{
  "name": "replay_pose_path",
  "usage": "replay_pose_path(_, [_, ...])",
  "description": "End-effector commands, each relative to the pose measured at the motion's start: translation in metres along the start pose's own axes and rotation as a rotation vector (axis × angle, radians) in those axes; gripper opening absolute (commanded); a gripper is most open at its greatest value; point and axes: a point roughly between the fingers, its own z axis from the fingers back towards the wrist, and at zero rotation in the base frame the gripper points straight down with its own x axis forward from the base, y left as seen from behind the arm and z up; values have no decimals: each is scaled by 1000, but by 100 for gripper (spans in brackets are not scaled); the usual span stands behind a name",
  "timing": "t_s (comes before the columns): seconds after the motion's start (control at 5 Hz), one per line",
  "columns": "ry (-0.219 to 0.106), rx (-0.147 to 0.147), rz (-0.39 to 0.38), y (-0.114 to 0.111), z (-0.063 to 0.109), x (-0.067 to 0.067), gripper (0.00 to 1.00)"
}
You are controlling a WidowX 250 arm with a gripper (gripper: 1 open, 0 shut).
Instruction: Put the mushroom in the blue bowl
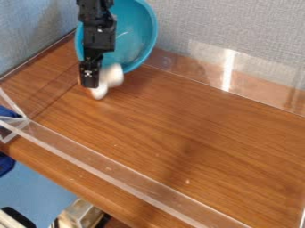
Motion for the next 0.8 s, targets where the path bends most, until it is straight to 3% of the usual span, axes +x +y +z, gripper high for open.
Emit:
replay_pose_path(0.0, [-19, 70, 22, 13, 19, -4, 100])
replay_pose_path(0.6, [-39, 62, 28, 15, 3, -2, 100])
